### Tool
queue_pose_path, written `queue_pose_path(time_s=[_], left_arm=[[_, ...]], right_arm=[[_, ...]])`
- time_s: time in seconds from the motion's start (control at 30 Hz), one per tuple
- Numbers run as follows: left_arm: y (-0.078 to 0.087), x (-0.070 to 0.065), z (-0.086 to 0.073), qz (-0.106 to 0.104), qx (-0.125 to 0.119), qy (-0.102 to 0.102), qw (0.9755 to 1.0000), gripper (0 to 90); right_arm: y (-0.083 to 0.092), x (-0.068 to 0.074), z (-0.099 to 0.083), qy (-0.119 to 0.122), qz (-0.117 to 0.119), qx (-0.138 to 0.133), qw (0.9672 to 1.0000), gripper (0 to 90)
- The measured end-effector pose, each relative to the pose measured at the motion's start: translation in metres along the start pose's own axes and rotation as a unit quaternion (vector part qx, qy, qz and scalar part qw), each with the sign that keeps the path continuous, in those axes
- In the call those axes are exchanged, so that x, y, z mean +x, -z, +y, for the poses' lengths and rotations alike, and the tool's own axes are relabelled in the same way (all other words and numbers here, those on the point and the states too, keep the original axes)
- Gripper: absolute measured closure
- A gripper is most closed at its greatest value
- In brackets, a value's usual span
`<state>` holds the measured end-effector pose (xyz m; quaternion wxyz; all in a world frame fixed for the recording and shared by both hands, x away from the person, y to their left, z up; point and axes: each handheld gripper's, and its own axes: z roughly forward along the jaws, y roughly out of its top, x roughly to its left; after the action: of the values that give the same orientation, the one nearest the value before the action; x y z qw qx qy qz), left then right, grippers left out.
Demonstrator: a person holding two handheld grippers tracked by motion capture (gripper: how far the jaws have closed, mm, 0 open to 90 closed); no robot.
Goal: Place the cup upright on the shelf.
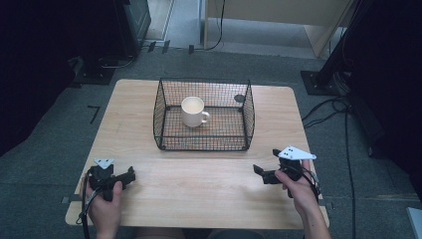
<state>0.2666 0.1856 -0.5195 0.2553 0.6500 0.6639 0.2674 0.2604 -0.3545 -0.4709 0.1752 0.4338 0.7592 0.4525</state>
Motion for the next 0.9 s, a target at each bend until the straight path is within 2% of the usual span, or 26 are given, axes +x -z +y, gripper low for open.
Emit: queue_pose_path(time_s=[0.63, 0.9], left_arm=[[0.0, 0.0, 0.0, 0.0, 0.0, 0.0, 1.0, 0.0], [0.0, 0.0, 0.0, 0.0, 0.0, 0.0, 1.0, 0.0]], right_arm=[[0.019, -0.026, -0.046, -0.041, -0.05, 0.022, 0.9977, 0.0], [0.02, -0.031, -0.064, -0.053, -0.087, 0.051, 0.9935, 0.0]])
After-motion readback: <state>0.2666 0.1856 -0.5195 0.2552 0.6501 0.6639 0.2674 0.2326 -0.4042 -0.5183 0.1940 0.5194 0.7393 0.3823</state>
